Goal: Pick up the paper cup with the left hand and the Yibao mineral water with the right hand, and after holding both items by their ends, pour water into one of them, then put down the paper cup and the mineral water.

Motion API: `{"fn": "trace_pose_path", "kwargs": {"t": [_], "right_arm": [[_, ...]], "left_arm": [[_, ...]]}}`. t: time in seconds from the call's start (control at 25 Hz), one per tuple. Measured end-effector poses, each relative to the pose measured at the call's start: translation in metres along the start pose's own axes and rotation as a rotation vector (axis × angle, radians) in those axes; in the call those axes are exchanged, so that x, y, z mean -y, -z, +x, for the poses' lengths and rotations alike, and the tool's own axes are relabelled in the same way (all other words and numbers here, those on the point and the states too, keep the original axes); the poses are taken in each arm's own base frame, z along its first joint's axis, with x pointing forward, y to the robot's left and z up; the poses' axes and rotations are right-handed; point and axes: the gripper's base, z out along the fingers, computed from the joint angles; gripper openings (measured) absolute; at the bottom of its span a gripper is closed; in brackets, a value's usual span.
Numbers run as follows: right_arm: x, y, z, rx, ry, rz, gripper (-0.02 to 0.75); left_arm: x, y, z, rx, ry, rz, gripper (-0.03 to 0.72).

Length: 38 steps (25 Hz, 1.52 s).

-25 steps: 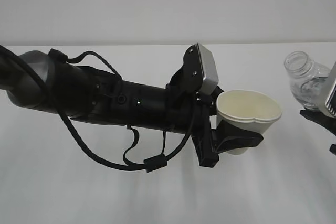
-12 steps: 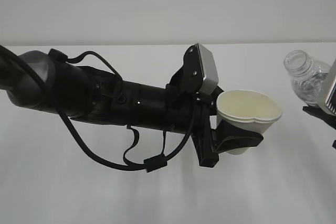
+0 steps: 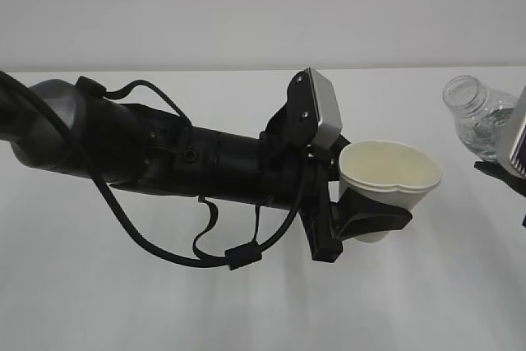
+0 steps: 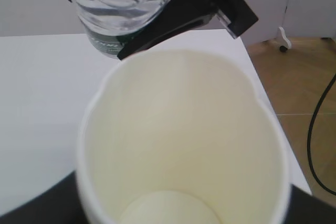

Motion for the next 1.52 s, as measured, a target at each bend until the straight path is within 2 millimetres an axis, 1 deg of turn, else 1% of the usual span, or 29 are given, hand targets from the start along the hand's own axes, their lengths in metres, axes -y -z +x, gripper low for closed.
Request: {"fn": "trace_pose_path", "kwargs": {"t": [1.0,1.16,1.28,1.52], "right_arm": [[-0.002,0.000,0.001,-0.006,0.097,-0.017,0.462],[-0.001,0.000,0.001,-0.010,0.103,-0.017,0.462],[-0.001,0.000,0.002,-0.018,0.121,-0.017,0.462],[-0.001,0.000,0.002,-0.028,0.142,-0.015,0.462]], "left_arm": [[0.000,0.000,-0.001,0.001,-0.002,0.000,0.426],[-0.004,-0.005,0.002,0.003,-0.005,-0.001,0.426],[-0.003,-0.007,0.006,-0.004,0.001,0.005,0.426],[-0.001,-0.013,0.001,0.006,-0.013,0.016,0.426]]}}
